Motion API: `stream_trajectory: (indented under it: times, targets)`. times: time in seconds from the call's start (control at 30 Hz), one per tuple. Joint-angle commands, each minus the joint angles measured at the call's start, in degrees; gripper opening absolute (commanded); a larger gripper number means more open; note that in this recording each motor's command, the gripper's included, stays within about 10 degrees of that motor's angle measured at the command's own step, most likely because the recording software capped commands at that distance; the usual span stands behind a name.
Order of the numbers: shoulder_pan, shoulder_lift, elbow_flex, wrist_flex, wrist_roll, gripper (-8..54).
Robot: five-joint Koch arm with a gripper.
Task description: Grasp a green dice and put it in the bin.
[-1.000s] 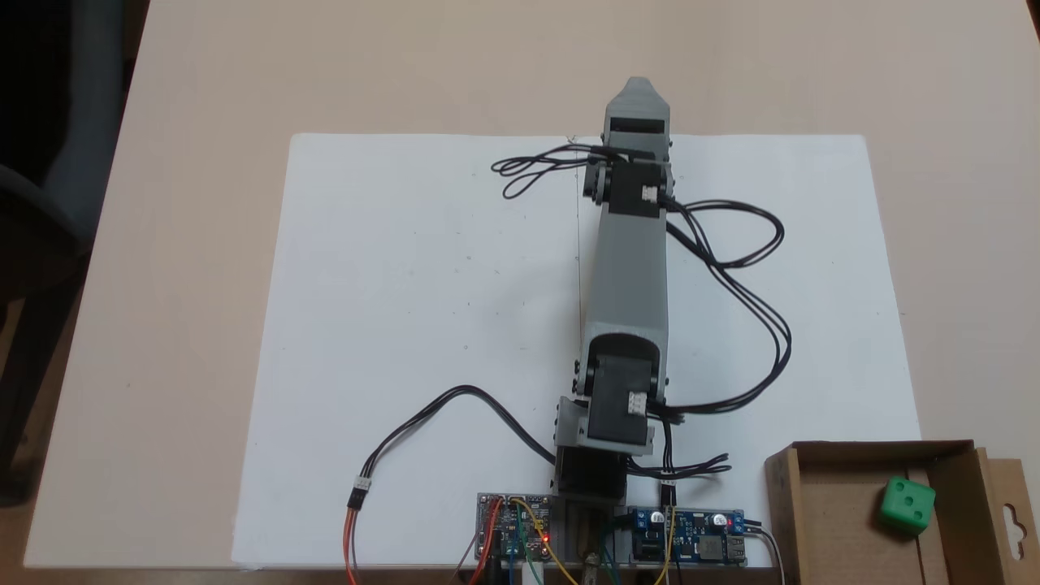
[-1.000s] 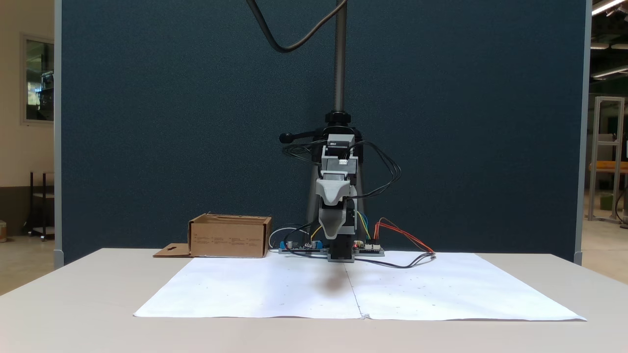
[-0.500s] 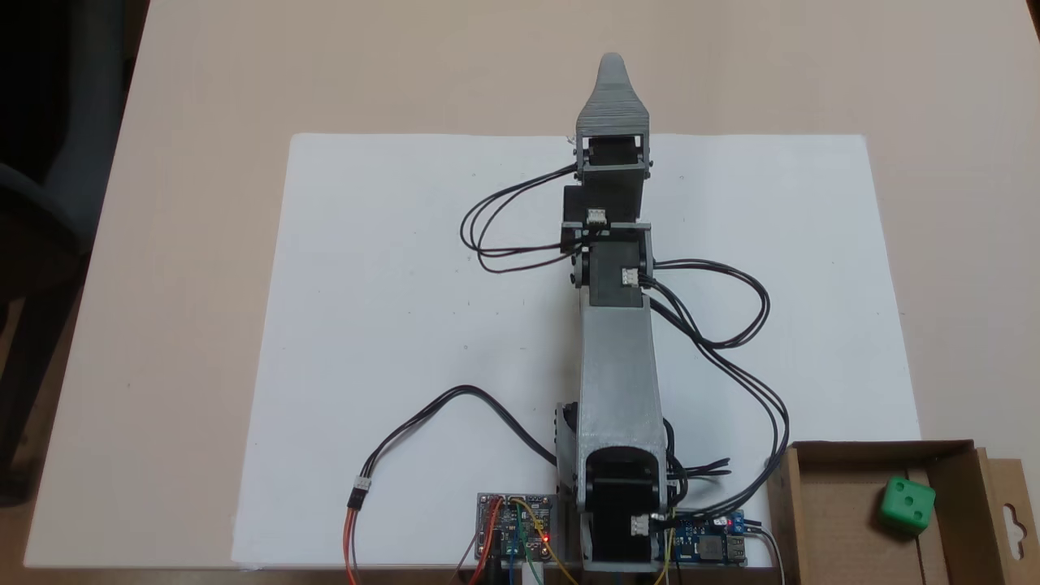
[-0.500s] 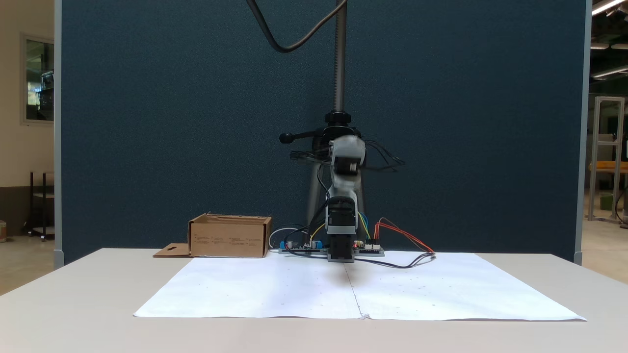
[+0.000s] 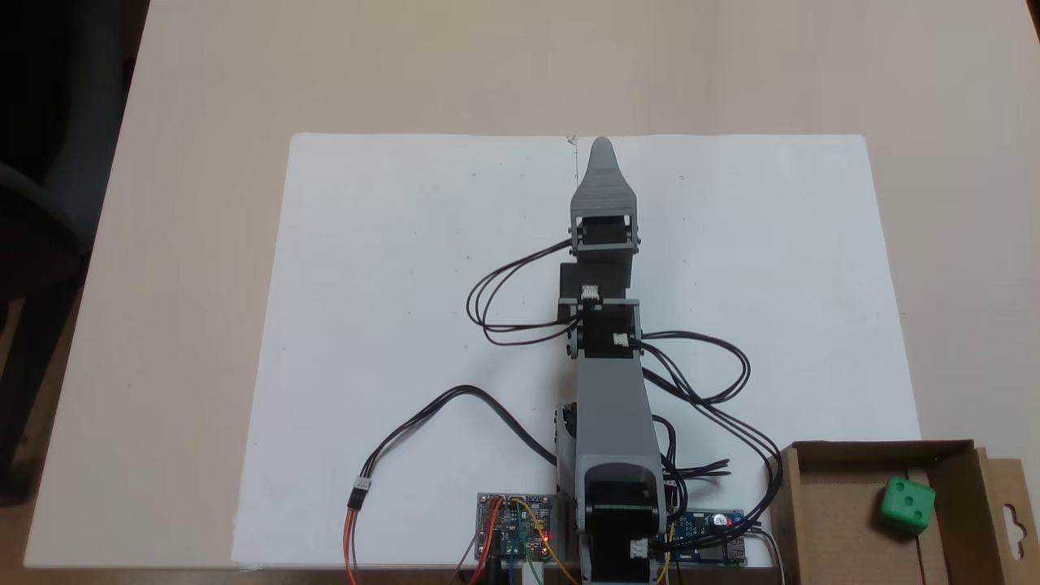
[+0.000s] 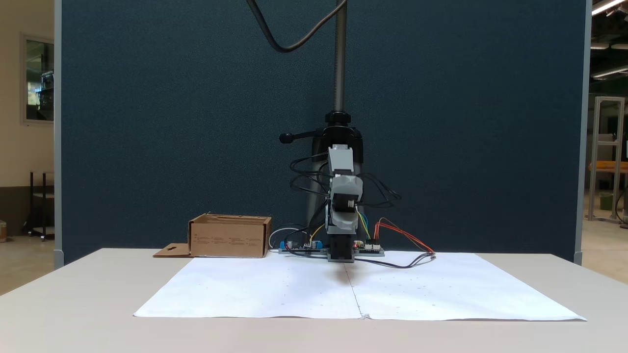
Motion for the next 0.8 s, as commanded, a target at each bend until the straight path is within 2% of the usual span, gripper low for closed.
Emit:
stream_trajectory:
  times: [0.0, 0.3, 0.53, 0.77]
  targets:
    - [-0.79, 2.2, 2.11, -9.65, -3.25, 43.0]
    - [-0.7, 8.26, 19.86, -22.39, -3.43, 42.6]
    - [0.18, 9.49, 33.13, -33.2, -3.43, 42.5]
    - [0.18, 9.58, 33.55, -40.23, -3.25, 43.2]
